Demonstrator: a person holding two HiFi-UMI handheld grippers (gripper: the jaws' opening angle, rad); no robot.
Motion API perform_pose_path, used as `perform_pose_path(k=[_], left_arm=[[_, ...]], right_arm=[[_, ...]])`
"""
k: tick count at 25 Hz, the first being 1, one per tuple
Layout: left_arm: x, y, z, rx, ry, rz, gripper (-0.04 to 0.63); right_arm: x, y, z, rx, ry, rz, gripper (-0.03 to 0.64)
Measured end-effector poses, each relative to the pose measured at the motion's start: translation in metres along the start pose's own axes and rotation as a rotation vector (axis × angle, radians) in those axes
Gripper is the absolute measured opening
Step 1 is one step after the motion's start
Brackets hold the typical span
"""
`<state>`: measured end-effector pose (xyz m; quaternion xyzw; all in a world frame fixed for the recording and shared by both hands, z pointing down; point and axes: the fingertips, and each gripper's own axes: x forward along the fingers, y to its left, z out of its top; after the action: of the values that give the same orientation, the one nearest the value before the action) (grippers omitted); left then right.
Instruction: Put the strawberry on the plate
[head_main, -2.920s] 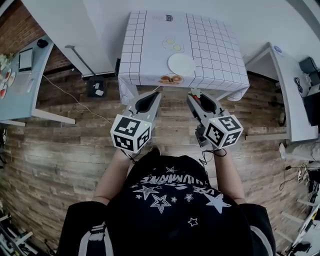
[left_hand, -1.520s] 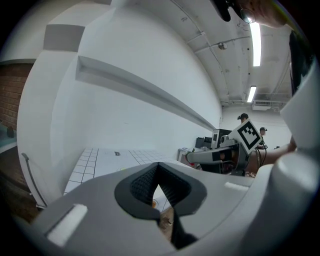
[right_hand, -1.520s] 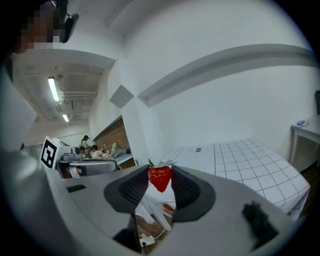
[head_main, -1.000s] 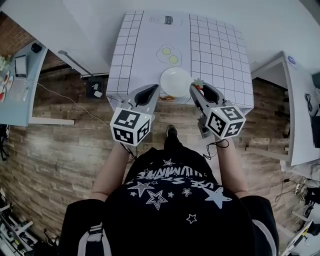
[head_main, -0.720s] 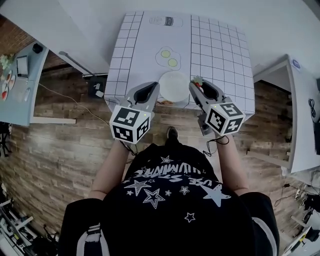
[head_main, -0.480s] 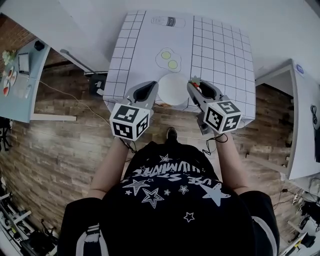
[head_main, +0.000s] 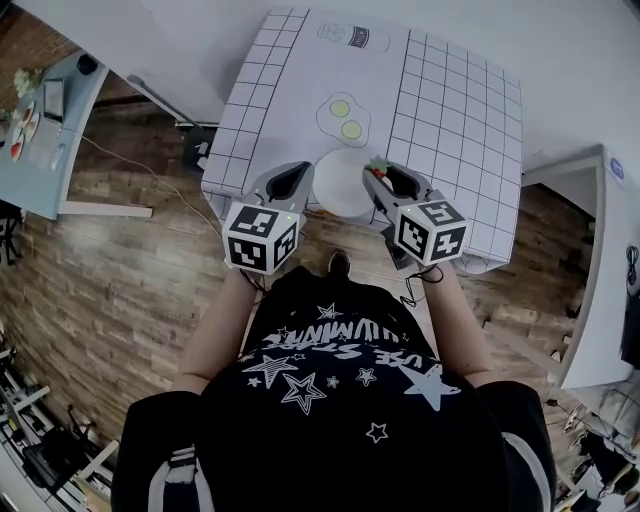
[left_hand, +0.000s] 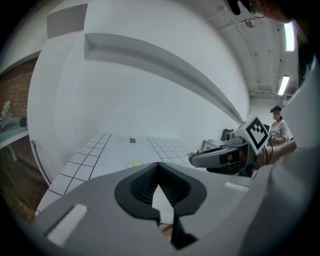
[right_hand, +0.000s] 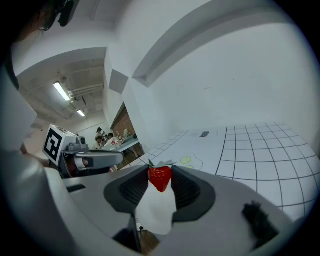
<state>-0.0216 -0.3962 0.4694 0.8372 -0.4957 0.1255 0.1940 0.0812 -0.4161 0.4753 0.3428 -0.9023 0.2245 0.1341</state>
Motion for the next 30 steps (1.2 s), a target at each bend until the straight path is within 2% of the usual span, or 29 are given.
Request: perform_pose_path(k=[5,12,16,22,30], left_arm=[[0.013,0.003,-0.014,-0.016,0.045,0.017,0.009],[0.021,0.001,-0.039,-0.046,0.103,0.034,0.009],[0.018,0.001,-0.050,-0.054,0.126,0.039,0.009],[0.016,0.003,-0.057,-0.064,0.141,0.062,0.009],[0.010,0.004,-0.060,-0.066,0.141,0.079,0.009]], right_arm=[[0.015,-0.008,-0.016,0.001,0.055,0.011,0.149],[0.036,-0.009,-0.051,-0.084,0.194,0.015,0.149],[0.045,-0.006,-0.061,-0.090,0.224,0.020,0.149],[0.058,-0.004,-0.080,-0.099,0.291,0.051,0.149],[0.068,-0.001,-0.097,-0.210,0.381,0.028,0.150]])
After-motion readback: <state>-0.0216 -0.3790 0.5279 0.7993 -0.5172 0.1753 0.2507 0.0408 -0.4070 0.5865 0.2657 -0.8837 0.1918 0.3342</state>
